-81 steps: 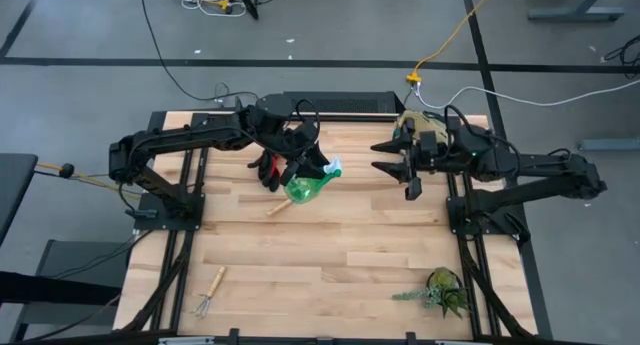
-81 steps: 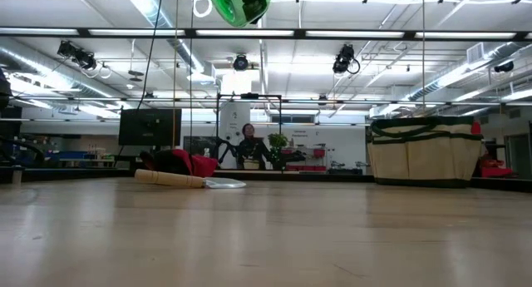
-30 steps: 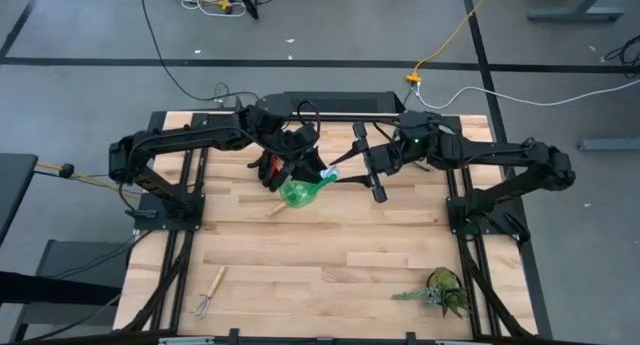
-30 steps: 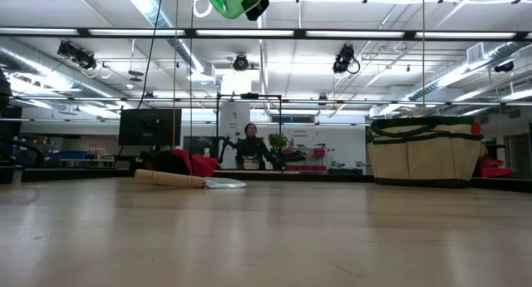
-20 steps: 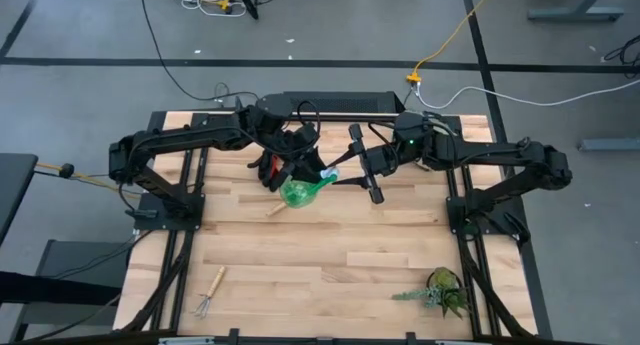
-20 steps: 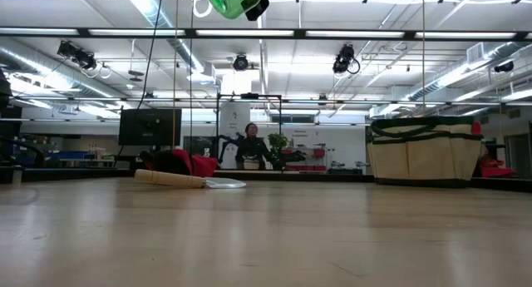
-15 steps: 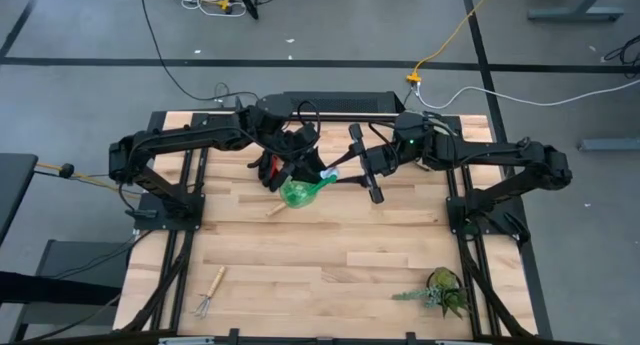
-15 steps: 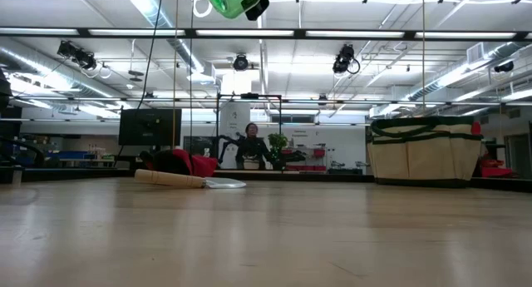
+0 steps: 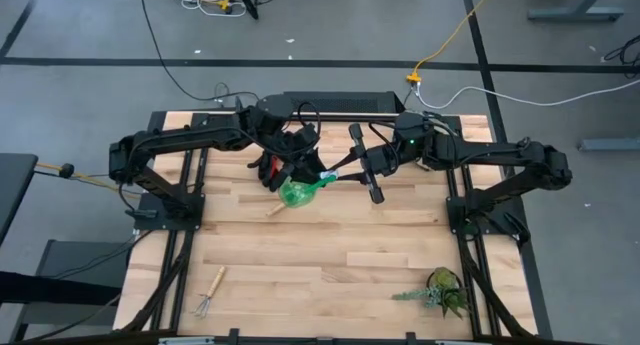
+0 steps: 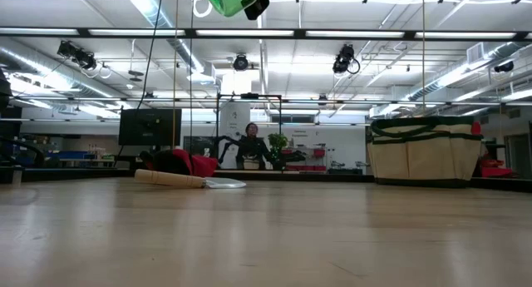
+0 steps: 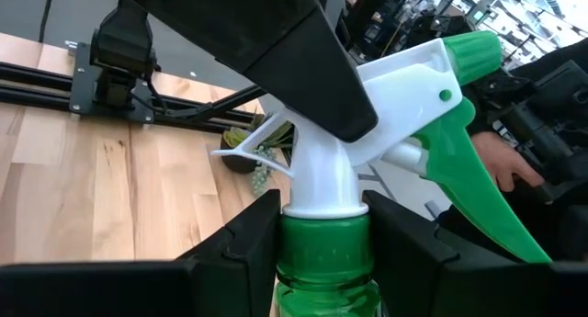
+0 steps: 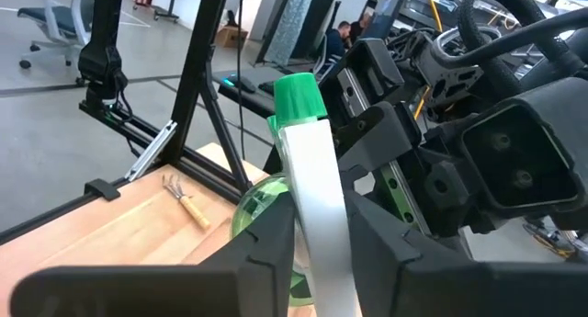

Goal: Pick & Place Garden tools in Gardening bag
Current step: Put the green spray bottle into the gardening bag

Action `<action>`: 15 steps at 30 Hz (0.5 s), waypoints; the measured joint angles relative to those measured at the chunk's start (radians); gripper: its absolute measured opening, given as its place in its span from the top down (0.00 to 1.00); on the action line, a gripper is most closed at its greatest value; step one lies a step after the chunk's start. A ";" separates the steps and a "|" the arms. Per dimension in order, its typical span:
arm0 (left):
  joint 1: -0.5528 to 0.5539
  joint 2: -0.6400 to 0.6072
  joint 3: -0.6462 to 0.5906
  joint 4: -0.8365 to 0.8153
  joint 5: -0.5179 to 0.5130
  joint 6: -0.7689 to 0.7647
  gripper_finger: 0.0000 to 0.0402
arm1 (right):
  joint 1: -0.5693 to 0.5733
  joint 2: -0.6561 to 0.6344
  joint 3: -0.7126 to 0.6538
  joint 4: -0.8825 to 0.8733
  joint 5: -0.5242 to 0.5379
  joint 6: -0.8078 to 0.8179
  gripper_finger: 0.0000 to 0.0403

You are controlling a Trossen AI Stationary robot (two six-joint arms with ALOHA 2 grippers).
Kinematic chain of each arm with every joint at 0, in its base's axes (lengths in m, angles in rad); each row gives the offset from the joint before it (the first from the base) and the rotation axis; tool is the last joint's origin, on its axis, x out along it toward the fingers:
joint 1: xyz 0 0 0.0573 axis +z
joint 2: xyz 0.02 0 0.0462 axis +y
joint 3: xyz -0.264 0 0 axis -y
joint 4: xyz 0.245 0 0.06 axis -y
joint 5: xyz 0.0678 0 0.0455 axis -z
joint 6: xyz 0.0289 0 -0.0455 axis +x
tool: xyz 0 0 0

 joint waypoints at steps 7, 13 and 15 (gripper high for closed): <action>0.000 0.000 0.000 0.000 -0.007 -0.003 0.62 | 0.000 0.000 0.000 0.000 0.001 0.002 0.78; 0.002 0.000 0.001 0.001 -0.035 -0.016 0.55 | 0.001 0.000 0.000 -0.001 0.004 0.006 0.78; 0.002 0.000 0.001 0.000 -0.043 -0.017 0.52 | 0.001 0.000 0.000 0.000 0.004 0.006 0.79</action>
